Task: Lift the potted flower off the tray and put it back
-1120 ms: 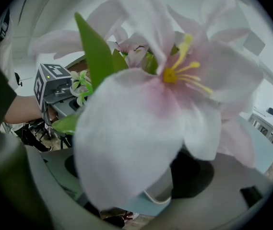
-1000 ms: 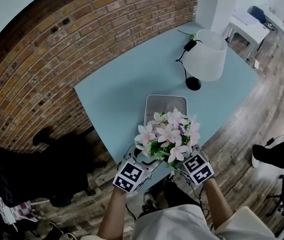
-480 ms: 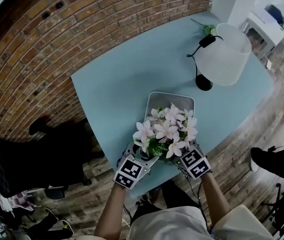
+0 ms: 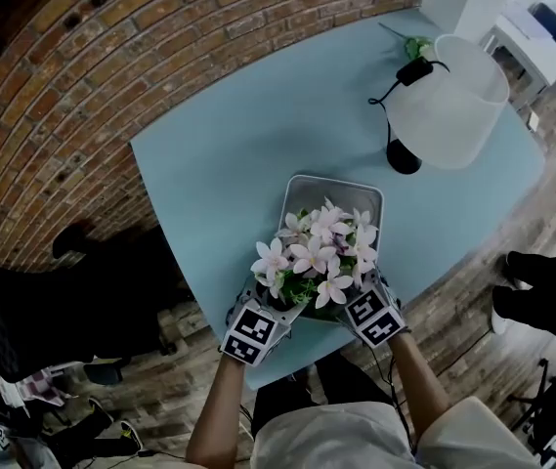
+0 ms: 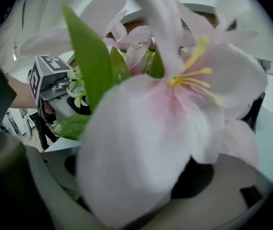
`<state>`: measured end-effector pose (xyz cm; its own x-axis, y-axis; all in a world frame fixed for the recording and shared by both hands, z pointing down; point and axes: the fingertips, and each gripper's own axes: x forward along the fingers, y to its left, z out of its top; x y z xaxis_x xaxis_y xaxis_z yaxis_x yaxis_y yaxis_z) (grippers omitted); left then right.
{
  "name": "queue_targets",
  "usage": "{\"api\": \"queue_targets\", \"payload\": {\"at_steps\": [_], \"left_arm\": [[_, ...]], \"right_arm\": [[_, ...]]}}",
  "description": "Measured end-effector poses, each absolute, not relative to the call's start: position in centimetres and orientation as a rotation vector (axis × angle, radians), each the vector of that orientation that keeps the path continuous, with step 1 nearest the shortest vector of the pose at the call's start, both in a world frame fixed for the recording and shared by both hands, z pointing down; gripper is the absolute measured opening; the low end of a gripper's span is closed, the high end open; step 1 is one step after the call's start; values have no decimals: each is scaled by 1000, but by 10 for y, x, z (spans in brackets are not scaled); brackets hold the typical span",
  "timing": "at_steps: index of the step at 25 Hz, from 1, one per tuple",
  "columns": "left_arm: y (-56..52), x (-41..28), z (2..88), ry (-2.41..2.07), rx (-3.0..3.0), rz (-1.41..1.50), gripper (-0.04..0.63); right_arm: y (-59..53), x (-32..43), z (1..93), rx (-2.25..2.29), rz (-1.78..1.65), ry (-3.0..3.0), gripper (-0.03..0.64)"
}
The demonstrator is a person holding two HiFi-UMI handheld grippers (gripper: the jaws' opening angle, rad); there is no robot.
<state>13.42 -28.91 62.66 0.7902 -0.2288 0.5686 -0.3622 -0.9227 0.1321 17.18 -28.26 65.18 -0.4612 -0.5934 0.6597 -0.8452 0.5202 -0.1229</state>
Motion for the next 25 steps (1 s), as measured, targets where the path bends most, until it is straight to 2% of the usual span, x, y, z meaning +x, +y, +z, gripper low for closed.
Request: {"api": "queue_targets", "payload": {"at_steps": [15,17,25], "left_arm": [[-308,136,630,-504,2739,783,347],[-309,132,630,-550,2736,771,330],[-298,104,625,-659,2687,747,330]], "right_arm": [[-304,177,656,1210,544,-2174,451],[-305,176,656,1244,564,-2168,451],[-289,195,662,1340,628,-2051,456]]}}
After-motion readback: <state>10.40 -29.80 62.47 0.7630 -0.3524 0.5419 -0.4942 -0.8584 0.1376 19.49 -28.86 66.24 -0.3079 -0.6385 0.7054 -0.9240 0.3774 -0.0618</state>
